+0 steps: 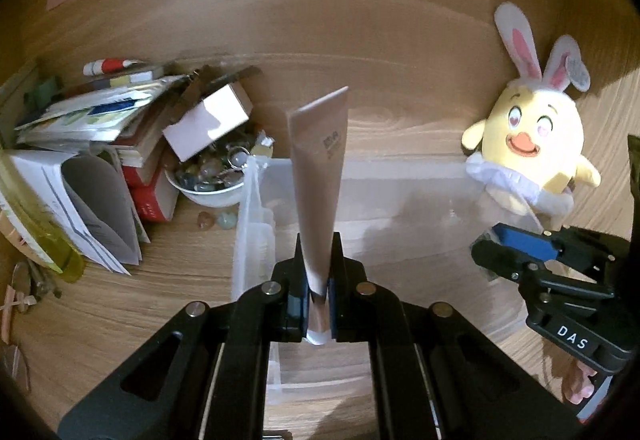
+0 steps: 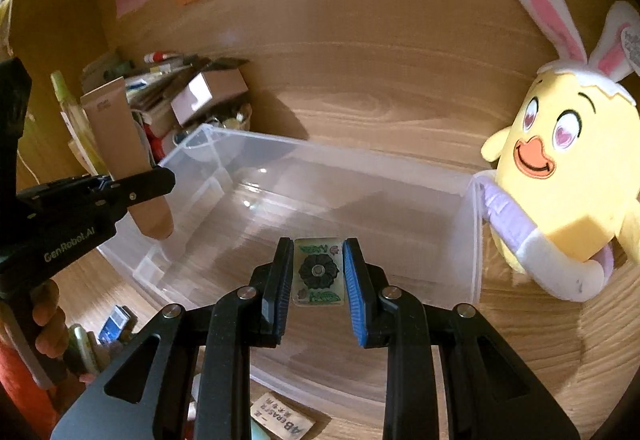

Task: Organize objects
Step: 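Carry the pink tube and green packet into the clear box and release both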

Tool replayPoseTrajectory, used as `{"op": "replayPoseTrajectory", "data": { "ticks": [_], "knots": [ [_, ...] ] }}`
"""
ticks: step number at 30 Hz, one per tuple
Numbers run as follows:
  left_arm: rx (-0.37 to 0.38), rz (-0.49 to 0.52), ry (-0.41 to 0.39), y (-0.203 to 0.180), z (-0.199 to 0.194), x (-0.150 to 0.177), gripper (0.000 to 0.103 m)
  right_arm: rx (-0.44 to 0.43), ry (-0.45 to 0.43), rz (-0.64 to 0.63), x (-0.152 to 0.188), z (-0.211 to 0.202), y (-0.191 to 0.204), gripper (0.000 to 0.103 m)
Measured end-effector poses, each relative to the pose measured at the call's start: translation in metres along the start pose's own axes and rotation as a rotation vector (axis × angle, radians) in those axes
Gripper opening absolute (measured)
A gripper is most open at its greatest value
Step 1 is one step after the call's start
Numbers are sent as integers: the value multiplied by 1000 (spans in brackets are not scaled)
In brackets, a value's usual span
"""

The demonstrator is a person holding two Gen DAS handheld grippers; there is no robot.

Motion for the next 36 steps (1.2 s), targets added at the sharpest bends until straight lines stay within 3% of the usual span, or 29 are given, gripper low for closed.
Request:
{"op": "replayPoseTrajectory", "data": {
  "ticks": [11,14,16,20,22,36],
  "knots": [
    [25,60,22,-20,5,7,9,5,31,-5,6,11,2,23],
    [42,62,32,-24,3,7,24,5,34,-7,7,12,3,23],
    [45,61,23,-25,0,6,42,6,33,-8,7,11,4,23],
    [50,66,-6,-26,-12,2,53,2,29,-10,6,9,6,24],
    [54,68,-18,-28,-19,0,61,-3,27,-7,5,7,6,30],
    [56,55,-72,-23,-65,-3,87,22,-84,-7,-9,-43,6,73]
  ]
}}
Point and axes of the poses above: each gripper's, at about its wrist camera, not at the fingertips, and z roughly the way its jaws point, y to its left, x to its underside, the point moved 10 cm from there along z, roughly the way its jaws point, and after that the axes turned 1 degree about -x, right-handed, at the moved point
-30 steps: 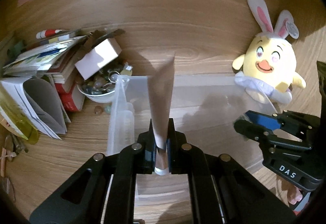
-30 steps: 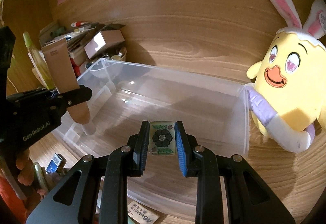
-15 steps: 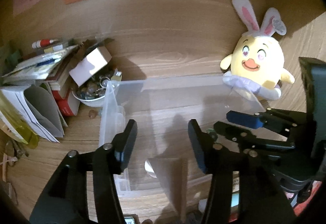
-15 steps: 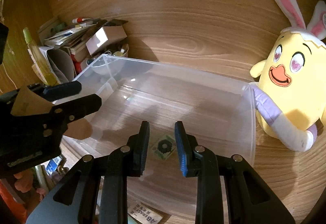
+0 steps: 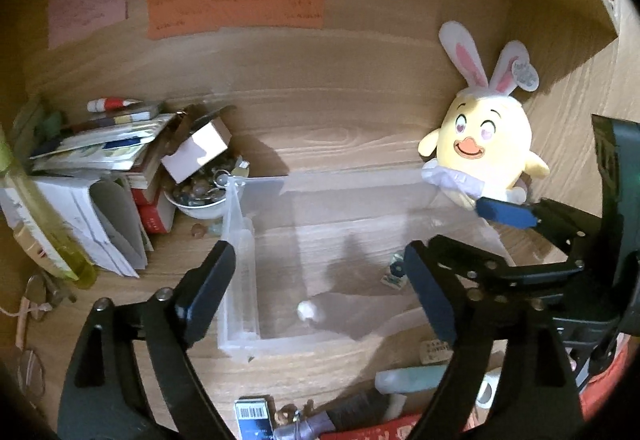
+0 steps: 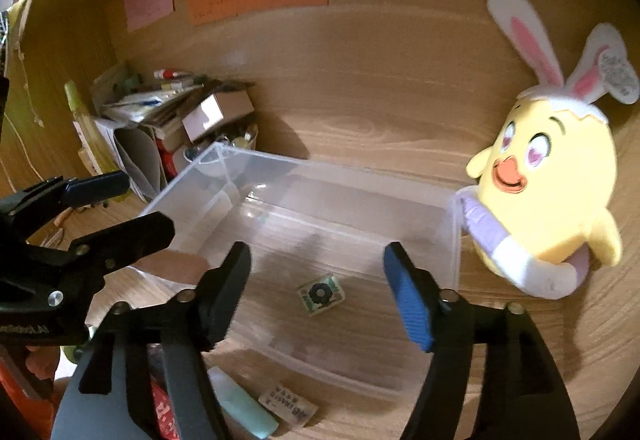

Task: Organize objects
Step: 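Carry the pink tube and green packet into the clear box and release both, then move both tools back toward the remaining items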

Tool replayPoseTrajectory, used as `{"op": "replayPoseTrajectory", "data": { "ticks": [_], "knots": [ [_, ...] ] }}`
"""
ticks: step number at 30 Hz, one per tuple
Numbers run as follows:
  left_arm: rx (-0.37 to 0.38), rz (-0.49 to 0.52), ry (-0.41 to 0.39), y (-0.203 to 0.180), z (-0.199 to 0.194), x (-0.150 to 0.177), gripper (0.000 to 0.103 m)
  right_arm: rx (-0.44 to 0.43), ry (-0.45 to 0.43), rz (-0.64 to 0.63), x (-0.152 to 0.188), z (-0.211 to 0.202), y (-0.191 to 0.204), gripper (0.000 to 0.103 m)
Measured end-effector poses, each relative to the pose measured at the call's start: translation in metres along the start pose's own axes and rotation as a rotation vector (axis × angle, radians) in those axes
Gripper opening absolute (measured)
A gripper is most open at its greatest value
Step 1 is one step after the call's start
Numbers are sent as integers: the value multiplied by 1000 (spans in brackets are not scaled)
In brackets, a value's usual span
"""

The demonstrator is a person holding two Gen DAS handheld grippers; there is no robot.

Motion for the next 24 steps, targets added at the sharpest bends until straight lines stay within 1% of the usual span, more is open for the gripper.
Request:
{"op": "replayPoseTrajectory", "data": {
  "ticks": [4,5,6,7,11,17,24],
  "knots": [
    [0,-7,-6,3,-13,2,89,13,-31,-12,1,-19,1,78],
    [0,-10,-7,4,-16,2,90,13,-40,-15,2,-25,2,82],
    [0,-13,-10,5,-20,3,95,14,-46,-17,3,-29,3,82],
    [0,-15,-14,5,-23,4,96,15,-52,-21,4,-33,4,82],
    [-12,1,-29,5,-36,7,96,17,-73,-35,8,-48,10,83],
    [-27,18,-40,5,-52,17,99,12,-71,-30,22,-58,16,86],
    [-28,7,-17,11,-61,36,99,16,-56,-8,44,-66,16,86]
  ]
}}
Point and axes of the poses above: each gripper's, at about its wrist camera, not at the fingertips, and z roughly the way its jaws point, y to its left, x to its underside, the point moved 10 cm from there along z, roughly the way its jaws point, and after that the axes turned 1 degree about -x, right-handed, at the moved point
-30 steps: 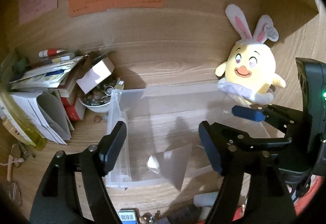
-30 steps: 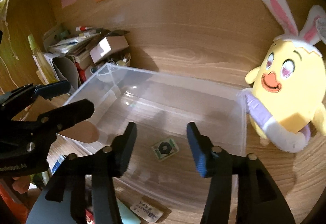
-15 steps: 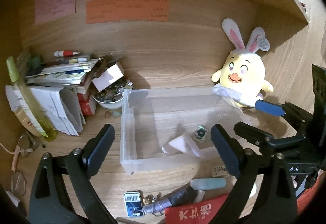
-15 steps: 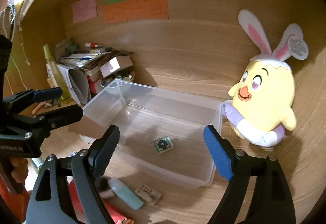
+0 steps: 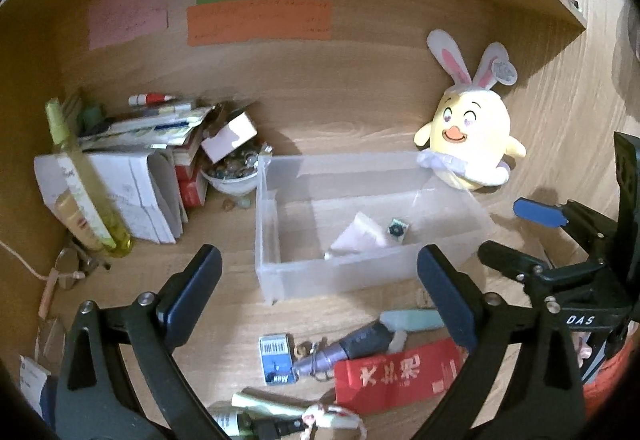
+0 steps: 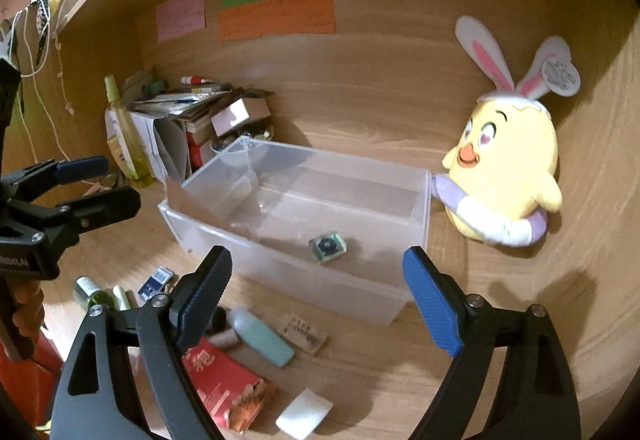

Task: Organize objects
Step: 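Move both tools back toward the remaining items, then grasp the dark green bottle with the left tool while the right tool grasps the white tape roll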

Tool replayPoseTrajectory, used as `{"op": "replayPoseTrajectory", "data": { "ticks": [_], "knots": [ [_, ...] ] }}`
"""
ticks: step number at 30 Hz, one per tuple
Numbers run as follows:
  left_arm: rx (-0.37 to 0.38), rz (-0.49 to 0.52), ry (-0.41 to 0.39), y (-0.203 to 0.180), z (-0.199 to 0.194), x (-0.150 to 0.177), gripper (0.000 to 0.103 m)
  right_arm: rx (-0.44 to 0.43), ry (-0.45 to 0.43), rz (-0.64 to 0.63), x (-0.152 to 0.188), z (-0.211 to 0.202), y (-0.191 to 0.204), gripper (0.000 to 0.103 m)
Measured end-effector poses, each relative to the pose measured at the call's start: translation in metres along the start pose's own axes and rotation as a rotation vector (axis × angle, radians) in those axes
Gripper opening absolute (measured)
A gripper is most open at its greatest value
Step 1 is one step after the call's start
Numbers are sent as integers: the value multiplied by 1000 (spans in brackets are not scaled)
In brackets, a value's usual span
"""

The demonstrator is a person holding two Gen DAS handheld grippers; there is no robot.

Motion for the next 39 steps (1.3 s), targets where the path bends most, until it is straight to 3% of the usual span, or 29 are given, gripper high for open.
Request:
{"op": "replayPoseTrajectory", "data": {
  "ticks": [10,22,39],
  "knots": [
    [-15,-51,79,19,2,41,99,39,44,5,36,-4,-2,86],
    [-63,-74,162,40,0,101,99,59,167,88,90,11,-17,86],
    [-70,-217,244,79,-3,154,99,72,231,157,119,21,-20,86]
  ]
}}
Point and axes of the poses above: each gripper's, at about its wrist camera, not at the fingertips, and z roughly the way its jaws point, y to its left, x to its underside, the point moved 10 cm from there along z, roughly the way its jaws point, and after that the axes turned 1 degree about -x, right-handed, at the moved point
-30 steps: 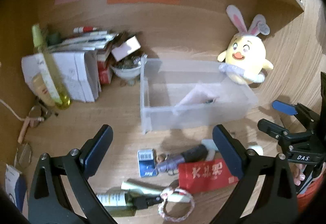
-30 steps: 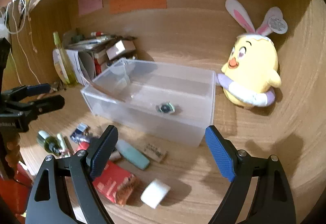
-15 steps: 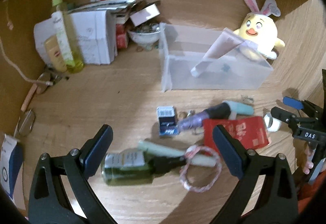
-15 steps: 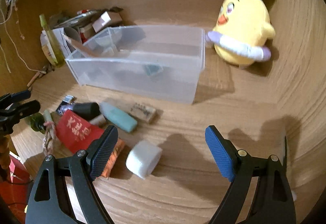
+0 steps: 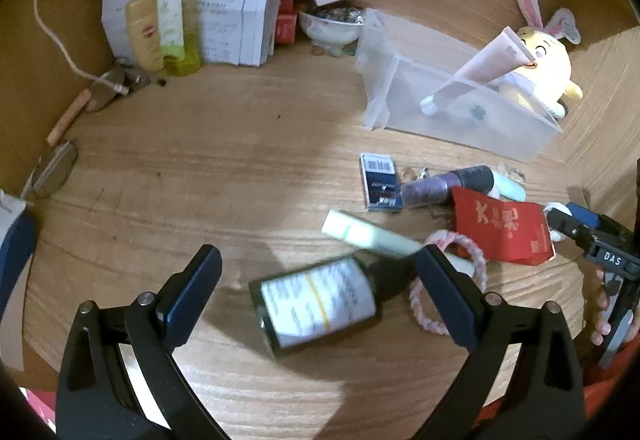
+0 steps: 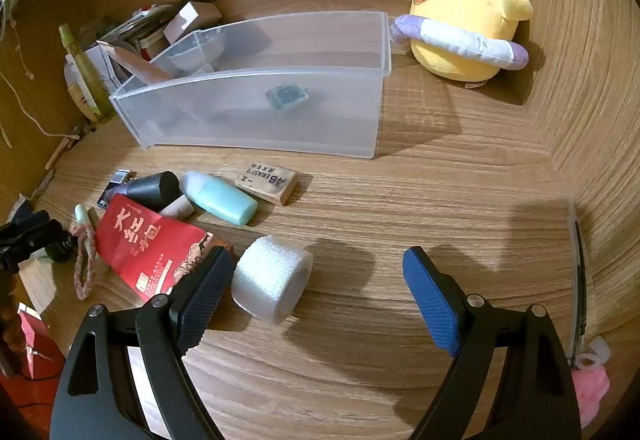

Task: Organize objects
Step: 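Grasp the dark green bottle with the left tool while the right tool grasps the white tape roll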

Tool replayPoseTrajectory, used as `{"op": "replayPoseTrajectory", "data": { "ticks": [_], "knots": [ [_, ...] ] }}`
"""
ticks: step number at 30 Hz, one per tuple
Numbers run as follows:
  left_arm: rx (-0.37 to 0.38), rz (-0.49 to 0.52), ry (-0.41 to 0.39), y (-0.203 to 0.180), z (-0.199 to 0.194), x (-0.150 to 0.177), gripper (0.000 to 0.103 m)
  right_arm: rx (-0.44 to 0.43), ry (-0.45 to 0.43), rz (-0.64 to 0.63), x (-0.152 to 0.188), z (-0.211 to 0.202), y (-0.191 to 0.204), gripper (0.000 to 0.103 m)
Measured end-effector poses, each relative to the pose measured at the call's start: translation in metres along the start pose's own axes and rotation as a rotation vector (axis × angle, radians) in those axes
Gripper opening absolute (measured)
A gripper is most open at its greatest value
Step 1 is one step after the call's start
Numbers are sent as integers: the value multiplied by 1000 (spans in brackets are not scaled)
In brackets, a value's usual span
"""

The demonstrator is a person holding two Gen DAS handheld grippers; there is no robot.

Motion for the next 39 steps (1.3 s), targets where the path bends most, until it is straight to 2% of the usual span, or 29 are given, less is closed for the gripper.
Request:
{"op": "replayPoseTrajectory", "data": {
  "ticks": [7,11,15,17,19,24,30,33,36,39],
  "knots": [
    [2,-6,18,7,-1,8,99,7,-10,-13,-1,2,4,83],
    [13,-37,-5,12,-2,5,99,-13,14,-2,3,7,5,65],
    [4,-36,-24,15,-3,5,99,-4,16,3,4,6,2,53],
    [4,-36,-33,15,-3,3,96,1,13,6,4,6,0,46],
    [17,-35,-41,13,-3,1,88,-1,11,5,3,6,-1,40],
    [24,-32,-50,12,-1,-3,81,4,5,-2,2,7,-2,23],
    [53,-45,-65,9,4,-12,80,9,-6,0,2,6,-3,23],
    [90,-55,-68,7,6,-17,69,10,-23,2,-1,1,-4,23],
    [91,-57,-80,8,5,-24,55,16,-40,1,-5,-3,-6,23],
    [65,-50,-82,9,5,-26,54,14,-52,2,-10,-6,-6,23]
  ]
}}
Point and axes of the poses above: each gripper's, at about its wrist camera, not at the fingertips, and z roughly the way its jaws point, y to its left, x to its underside, the point moved 10 cm from there along z, roughly the way its jaws point, and after that the axes turned 1 degree about -x, right-handed, at the moved point
